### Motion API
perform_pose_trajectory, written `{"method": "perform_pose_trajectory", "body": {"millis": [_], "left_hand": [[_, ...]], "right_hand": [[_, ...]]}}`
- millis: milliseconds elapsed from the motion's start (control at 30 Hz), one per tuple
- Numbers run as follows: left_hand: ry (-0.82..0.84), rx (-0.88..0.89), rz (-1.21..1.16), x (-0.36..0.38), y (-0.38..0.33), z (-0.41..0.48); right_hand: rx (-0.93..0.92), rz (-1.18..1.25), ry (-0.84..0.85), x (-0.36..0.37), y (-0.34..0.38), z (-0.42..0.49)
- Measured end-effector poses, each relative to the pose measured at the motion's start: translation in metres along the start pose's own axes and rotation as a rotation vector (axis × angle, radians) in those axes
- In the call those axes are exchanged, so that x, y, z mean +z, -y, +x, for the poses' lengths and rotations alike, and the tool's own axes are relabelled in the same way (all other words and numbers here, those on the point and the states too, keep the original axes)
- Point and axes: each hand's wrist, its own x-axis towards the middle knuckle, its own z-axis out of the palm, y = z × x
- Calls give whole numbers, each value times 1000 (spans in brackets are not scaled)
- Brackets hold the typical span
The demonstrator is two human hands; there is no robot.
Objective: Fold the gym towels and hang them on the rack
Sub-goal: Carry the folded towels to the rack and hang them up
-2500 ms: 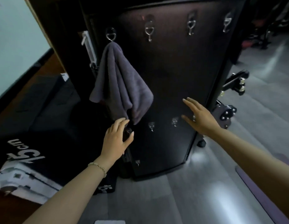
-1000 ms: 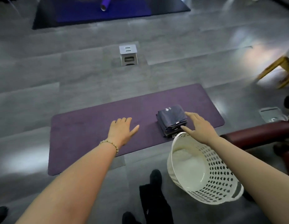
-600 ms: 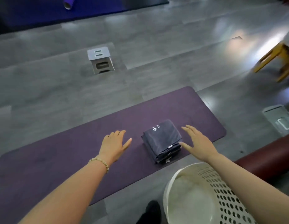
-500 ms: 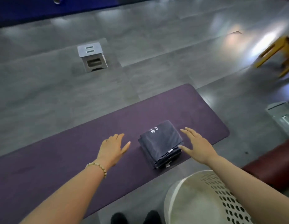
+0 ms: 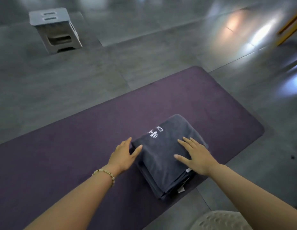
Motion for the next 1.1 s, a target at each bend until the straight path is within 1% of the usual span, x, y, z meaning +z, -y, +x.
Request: {"method": "perform_pose_trajectory", "body": {"millis": [100,167,233,300,333,400,433,500,567,633,700,833,900,967,1000,1067,1100], "left_hand": [[-5,-25,-277,22,13,17],[-84,-1,-333,31,13,18],[-154,44,-327,37,4,15],[-155,68,-376,45,-12,9],[-148,41,-447,48,-22,5],[-134,-53,-648,47,-39,0],[-123,-84,-751,43,-47,-3],[-109,-58,-898,30,-63,-14],[-96,-4,-983,9,-82,-34],[-62,52,-995,-17,-100,-61],[-21,120,-928,-51,-112,-93],[100,209,-790,-135,-122,-168],[105,212,-719,-182,-123,-212],[37,190,-695,-232,-121,-258],[-24,172,-694,-256,-118,-282],[-161,131,-719,-300,-111,-332],[-217,104,-771,-320,-107,-360]], "right_hand": [[-1,-28,-16,20,-11,6],[-4,-1,-38,26,-14,7],[-3,26,-34,28,-16,7],[4,79,-31,26,-15,7],[12,114,-29,24,-14,6],[48,228,-52,17,-7,5],[68,334,-84,11,-4,2],[67,572,-152,-5,8,-5],[12,695,-202,-31,26,-17],[-41,764,-228,-62,50,-36],[-103,776,-201,-94,75,-61],[-334,615,-1,-153,139,-112],[-420,574,97,-183,180,-142],[-478,515,180,-210,225,-171],[-521,490,207,-221,250,-187],[-635,479,211,-237,304,-219],[-676,475,208,-242,332,-238]]}}
